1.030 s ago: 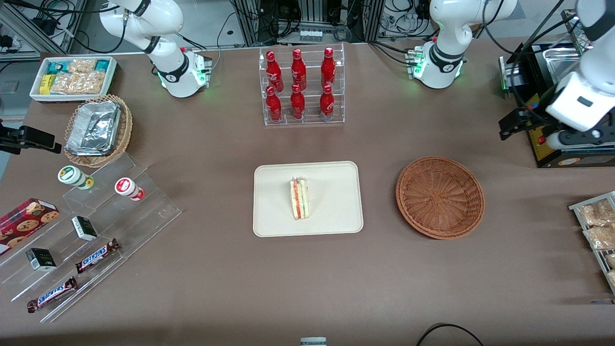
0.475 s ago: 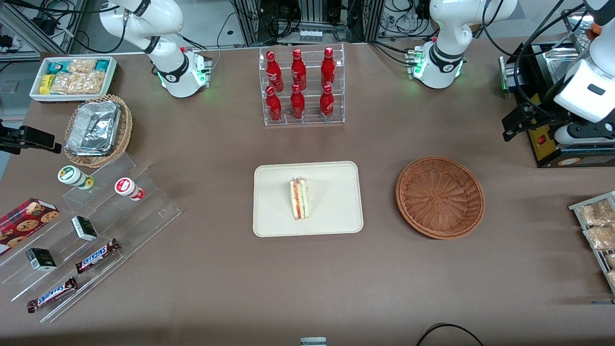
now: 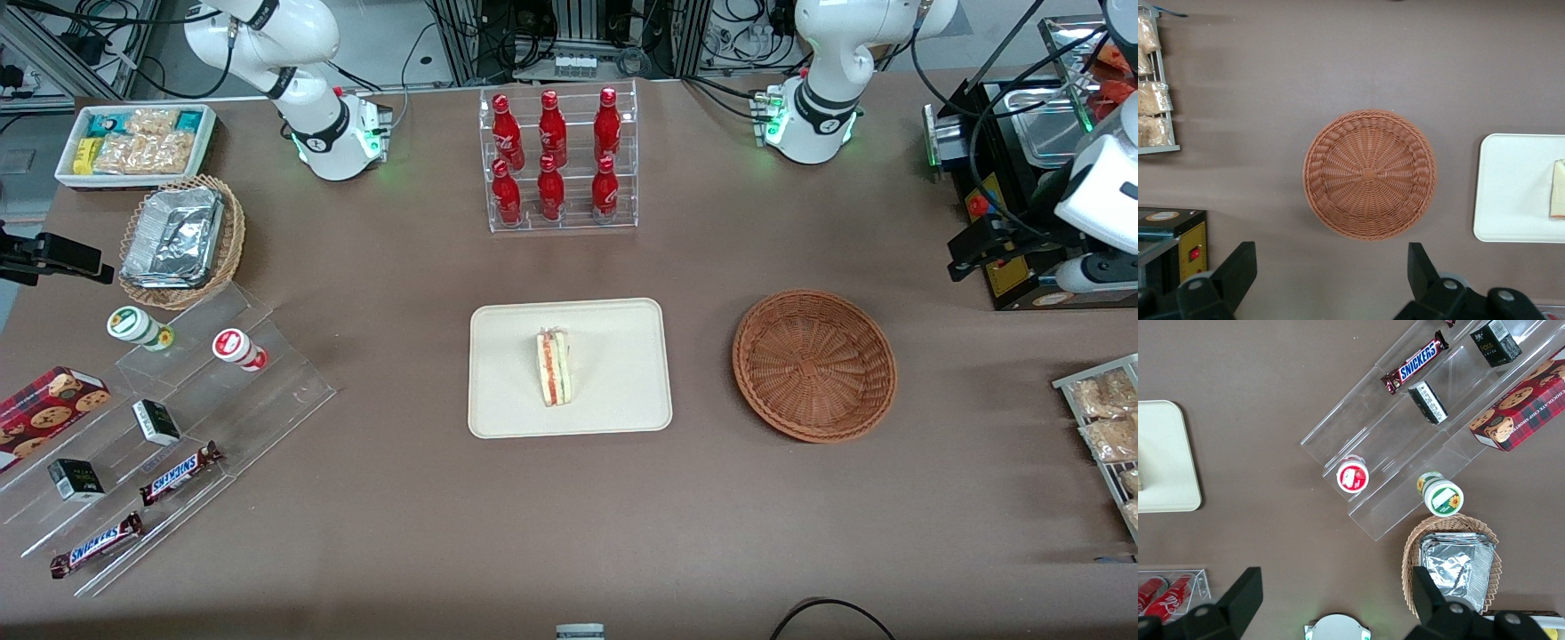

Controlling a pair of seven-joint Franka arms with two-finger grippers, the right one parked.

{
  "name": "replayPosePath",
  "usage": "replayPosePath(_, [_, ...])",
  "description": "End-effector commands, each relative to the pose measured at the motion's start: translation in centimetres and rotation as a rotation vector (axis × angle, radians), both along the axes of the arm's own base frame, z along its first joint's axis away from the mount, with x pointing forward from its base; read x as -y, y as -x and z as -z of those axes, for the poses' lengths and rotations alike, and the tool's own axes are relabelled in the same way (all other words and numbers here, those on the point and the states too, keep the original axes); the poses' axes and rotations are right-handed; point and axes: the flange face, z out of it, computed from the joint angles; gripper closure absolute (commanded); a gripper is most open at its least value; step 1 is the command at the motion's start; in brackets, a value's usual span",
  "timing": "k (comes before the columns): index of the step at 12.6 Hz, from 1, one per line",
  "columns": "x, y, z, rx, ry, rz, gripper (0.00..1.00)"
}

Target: Place sandwich from basket to tray

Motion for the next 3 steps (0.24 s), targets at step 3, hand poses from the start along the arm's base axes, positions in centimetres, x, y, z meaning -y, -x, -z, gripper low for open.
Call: replayPosePath(3, [-1.11, 0.18, -0.4, -0.031, -0.005, 0.014, 0.0])
